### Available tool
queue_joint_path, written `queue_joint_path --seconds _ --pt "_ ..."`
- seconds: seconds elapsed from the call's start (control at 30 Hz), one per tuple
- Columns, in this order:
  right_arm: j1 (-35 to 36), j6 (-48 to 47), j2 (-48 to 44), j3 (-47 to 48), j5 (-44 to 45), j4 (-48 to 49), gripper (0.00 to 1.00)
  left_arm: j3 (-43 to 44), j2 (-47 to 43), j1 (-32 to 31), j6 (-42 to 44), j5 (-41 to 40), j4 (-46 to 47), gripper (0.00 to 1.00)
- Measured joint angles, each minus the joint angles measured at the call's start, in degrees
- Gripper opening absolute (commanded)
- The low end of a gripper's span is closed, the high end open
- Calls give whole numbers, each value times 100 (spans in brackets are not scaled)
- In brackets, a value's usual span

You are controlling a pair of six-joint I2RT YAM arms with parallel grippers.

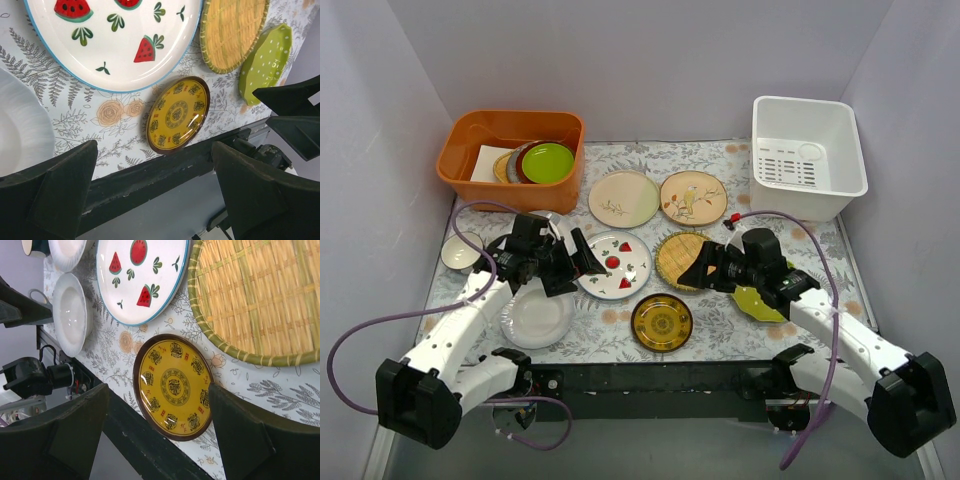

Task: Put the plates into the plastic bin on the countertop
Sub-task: Pick up the plate at the center of the board.

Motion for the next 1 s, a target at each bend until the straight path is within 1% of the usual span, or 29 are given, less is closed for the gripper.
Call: queue_joint_path --seconds 0.2,0.33,0.43,0.53,0.83,1.0 --pt "356 -186 874 302 20 409 87 -92 203 -74 -85 -142 70 98" --pt "522 -437 1576 964 28 507 84 -103 354 -131 -120 -203 125 98" --pt "584 -614 2033 1471 52 640 84 -103 470 -170 -149 -306 144 98" --pt "614 -750 2350 1764 111 748 84 -101 553 -184 -175 -387 149 98" --pt "649 -1012 3307 2142 133 848 82 -101 623 -199 -249 -538 142 98" --pt "702 -1106 3668 2328 133 914 82 -203 538 -223 -457 -586 168 98"
